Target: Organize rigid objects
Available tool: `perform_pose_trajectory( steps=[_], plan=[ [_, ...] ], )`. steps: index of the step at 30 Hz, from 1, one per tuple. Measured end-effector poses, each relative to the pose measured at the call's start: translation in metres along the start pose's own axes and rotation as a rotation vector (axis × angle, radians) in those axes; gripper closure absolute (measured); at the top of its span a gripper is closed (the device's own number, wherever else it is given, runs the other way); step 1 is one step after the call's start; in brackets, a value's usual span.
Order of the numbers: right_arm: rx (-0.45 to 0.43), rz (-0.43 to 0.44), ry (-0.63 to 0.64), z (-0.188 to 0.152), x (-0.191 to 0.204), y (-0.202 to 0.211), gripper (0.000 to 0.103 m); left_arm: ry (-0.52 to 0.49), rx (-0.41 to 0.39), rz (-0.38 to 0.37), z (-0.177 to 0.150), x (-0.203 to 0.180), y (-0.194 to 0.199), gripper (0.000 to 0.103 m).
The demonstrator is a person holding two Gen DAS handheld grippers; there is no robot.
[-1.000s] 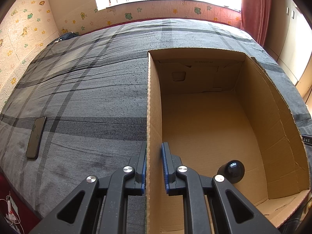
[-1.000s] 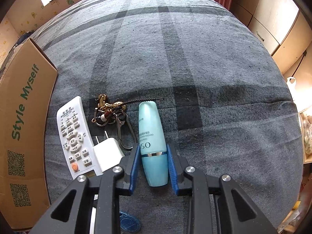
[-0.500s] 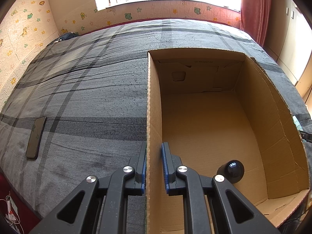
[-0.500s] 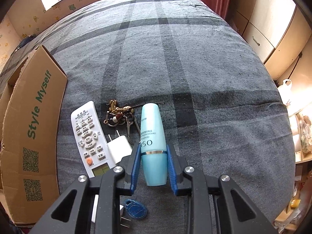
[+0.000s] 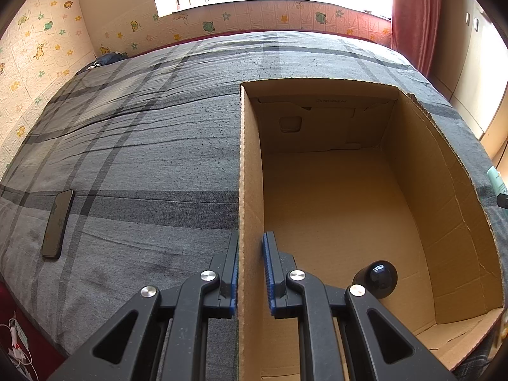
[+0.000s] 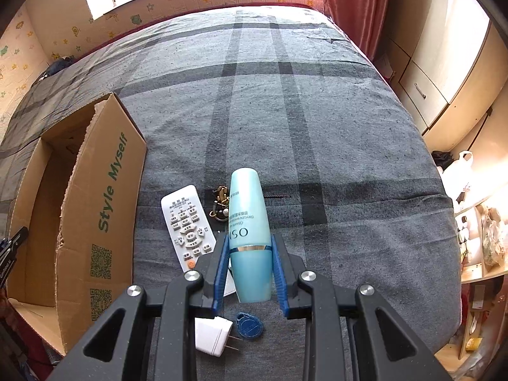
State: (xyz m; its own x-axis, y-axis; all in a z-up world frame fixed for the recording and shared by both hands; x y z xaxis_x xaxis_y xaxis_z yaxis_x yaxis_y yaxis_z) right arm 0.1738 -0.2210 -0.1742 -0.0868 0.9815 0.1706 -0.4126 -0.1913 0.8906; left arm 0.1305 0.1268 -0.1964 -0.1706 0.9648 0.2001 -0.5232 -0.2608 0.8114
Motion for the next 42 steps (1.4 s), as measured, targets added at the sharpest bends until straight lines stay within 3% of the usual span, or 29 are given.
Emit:
perform_pose_trajectory(
  steps=[19, 42],
  plan=[
    [-0.058, 0.087, 0.18, 0.025, 0.094, 0.04, 0.076, 0.001, 0.001, -0.001, 0.0, -0.002, 0.0, 0.089],
    [0.026, 0.201, 0.329, 0.031, 0.193, -0.003, 0.076, -0.002, 0.001, 0.0, 0.001, -0.002, 0.001, 0.089]
  ],
)
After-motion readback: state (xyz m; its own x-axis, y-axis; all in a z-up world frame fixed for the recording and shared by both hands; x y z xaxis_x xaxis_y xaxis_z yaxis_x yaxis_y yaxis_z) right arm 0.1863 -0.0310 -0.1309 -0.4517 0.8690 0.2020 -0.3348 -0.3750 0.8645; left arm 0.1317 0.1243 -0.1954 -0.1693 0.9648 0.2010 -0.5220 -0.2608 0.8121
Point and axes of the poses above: each gripper's, at about its wrist camera, not at the fingertips, and y roughly against the way its jaws point, x to its left, z to its top, the point moved 3 cm from there along -y, roughly the way its jaws point, and after that the axes turned 10 degrees about z, right-handed, at the moved point
